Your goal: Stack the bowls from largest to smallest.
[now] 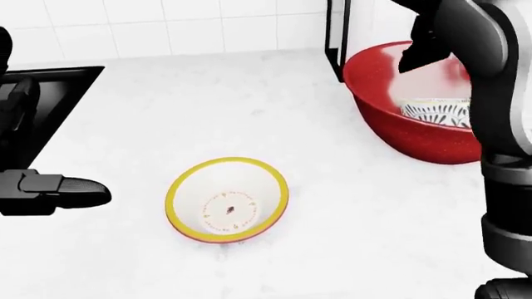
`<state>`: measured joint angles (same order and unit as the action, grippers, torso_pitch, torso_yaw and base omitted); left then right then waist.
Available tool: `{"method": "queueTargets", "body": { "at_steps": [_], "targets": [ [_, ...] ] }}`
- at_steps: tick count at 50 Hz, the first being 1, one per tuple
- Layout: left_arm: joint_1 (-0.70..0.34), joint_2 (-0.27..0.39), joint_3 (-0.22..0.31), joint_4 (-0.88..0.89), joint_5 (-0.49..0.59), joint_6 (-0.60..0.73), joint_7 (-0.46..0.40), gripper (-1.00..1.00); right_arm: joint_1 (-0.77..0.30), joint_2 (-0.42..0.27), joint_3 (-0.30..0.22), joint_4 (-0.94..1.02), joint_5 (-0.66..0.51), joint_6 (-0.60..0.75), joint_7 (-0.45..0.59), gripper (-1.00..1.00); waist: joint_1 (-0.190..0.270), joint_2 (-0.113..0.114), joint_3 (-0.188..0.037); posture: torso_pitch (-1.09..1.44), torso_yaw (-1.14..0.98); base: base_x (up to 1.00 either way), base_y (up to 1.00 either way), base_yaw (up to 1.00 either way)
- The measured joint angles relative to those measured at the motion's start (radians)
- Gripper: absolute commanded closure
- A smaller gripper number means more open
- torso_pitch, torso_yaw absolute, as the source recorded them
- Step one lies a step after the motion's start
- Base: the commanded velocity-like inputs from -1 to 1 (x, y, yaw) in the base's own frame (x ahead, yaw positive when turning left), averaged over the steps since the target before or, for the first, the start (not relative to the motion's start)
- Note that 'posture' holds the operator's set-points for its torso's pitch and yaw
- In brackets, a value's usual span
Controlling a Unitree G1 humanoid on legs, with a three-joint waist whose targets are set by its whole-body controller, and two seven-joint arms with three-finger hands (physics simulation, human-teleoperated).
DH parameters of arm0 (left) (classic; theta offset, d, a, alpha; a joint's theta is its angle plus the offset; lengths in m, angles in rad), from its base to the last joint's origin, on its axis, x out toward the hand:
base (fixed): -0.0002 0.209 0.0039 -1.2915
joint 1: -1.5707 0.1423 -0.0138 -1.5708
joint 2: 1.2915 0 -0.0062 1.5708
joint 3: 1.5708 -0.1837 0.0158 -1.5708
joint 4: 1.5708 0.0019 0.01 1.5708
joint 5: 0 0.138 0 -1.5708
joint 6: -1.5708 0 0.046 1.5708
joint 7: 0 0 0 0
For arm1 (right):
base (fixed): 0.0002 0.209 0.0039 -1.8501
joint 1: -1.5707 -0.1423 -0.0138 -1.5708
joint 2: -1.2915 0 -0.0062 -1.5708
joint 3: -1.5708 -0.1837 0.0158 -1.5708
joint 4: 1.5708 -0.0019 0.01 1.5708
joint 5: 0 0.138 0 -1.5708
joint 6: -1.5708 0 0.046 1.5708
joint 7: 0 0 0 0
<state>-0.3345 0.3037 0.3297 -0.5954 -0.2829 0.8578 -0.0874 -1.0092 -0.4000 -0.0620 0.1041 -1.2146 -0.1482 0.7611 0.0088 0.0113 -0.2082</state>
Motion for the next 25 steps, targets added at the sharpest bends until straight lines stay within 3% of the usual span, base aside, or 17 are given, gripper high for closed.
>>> {"method": "queueTargets", "body": {
  "at_steps": [8,16,21,24,25],
  "targets": [
    [0.007,-0.003,0.005,-0.008,0.004,-0.001,-0.001,-1.00,0.104,0.116,0.042,-0.167,0.048,-0.021,0.129,-0.47,0.002,-0.001,0.000,-0.29,0.00,0.00,0.00,0.00],
    [0.000,-0.002,0.011,-0.047,-0.007,0.033,0.004,-1.00,0.129,0.197,0.070,-0.240,0.099,0.011,0.263,-0.37,0.001,0.007,-0.001,-0.29,0.00,0.00,0.00,0.00],
    [0.001,0.002,0.016,-0.033,-0.011,0.026,0.003,-1.00,0.117,0.236,0.093,-0.242,0.112,0.035,0.320,-0.51,0.000,0.009,-0.006,-0.29,0.00,0.00,0.00,0.00],
    [0.002,0.003,0.017,-0.017,-0.009,0.013,0.001,-1.00,0.098,0.266,0.101,-0.226,0.122,0.055,0.362,-0.72,-0.002,0.011,-0.005,-0.29,0.00,0.00,0.00,0.00],
    [0.003,0.003,0.015,-0.011,-0.008,0.007,0.000,-1.00,0.091,0.278,0.105,-0.227,0.128,0.069,0.381,-0.87,-0.002,0.012,-0.005,-0.29,0.00,0.00,0.00,0.00]
  ]
}}
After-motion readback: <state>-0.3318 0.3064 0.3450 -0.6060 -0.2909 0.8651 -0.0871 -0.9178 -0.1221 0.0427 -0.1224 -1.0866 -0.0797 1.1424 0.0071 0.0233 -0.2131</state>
